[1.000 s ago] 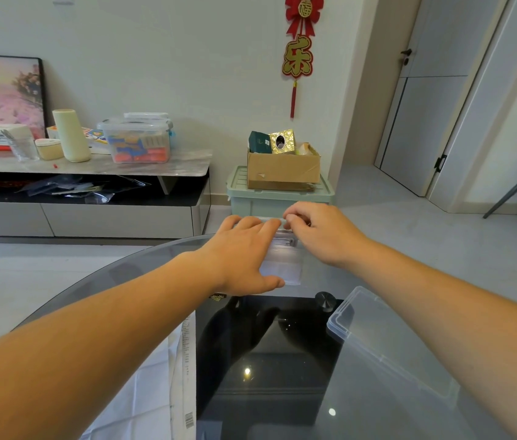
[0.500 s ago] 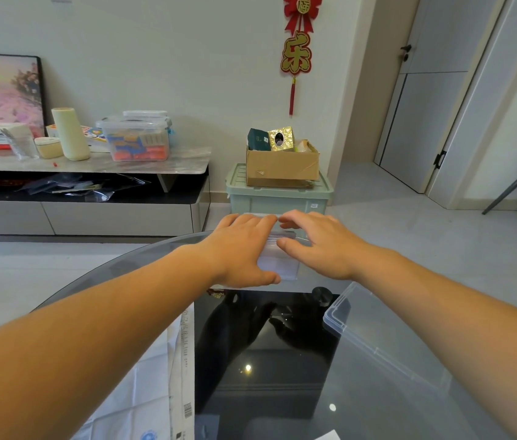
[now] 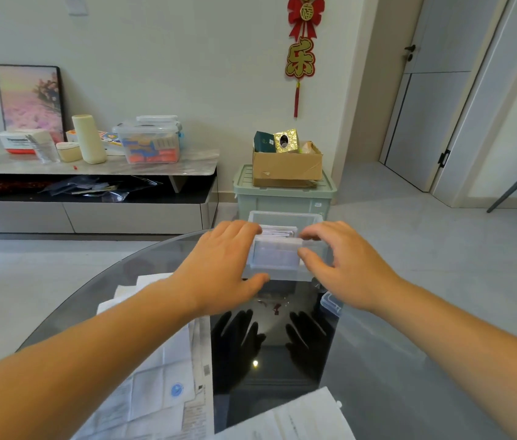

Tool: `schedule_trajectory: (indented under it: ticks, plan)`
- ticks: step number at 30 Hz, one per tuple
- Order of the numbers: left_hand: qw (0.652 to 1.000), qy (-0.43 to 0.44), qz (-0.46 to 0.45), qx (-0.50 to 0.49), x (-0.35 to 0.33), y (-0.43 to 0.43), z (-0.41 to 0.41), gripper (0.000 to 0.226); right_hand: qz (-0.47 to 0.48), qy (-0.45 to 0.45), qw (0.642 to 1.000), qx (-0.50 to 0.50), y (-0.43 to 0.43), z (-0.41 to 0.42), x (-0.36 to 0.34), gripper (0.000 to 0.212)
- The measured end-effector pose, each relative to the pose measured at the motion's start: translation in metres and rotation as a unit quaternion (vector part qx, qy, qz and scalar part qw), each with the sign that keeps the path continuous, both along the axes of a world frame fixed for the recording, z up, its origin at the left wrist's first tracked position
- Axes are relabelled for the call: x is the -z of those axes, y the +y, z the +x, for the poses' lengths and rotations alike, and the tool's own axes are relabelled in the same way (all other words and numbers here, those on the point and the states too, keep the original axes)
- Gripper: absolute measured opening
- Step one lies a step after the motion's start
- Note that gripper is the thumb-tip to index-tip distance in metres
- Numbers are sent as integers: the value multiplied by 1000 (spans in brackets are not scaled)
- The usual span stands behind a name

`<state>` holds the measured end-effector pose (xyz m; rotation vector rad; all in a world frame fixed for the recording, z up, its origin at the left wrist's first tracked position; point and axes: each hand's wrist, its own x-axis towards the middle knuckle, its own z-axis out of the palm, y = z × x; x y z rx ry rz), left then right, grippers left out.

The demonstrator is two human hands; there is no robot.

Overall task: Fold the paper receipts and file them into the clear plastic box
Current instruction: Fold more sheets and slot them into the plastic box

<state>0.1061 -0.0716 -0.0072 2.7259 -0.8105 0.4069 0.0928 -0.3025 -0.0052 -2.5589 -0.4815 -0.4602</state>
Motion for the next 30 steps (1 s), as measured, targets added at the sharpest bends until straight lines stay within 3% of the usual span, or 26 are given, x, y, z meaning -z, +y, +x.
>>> schedule_trajectory:
  ticks: [5, 13, 20, 27, 30]
  plan:
    - [993, 117, -3, 0, 0, 21, -88, 22, 26, 90, 995, -42, 10, -90, 7, 13]
    - [959, 271, 83, 9, 13, 45, -197, 21, -89, 222, 957, -166, 33, -206, 18, 31]
    - [956, 278, 97, 15, 19, 47, -246, 55, -126, 303, 934, -140, 40, -255, 18, 58]
    - [953, 276, 127, -17, 19, 53, -256, 76, -156, 268, 943, -117, 43, -270, 24, 71]
    - [961, 254, 94, -58, 24, 54, -249, 86, -163, 248, 949, -110, 39, -268, 31, 76]
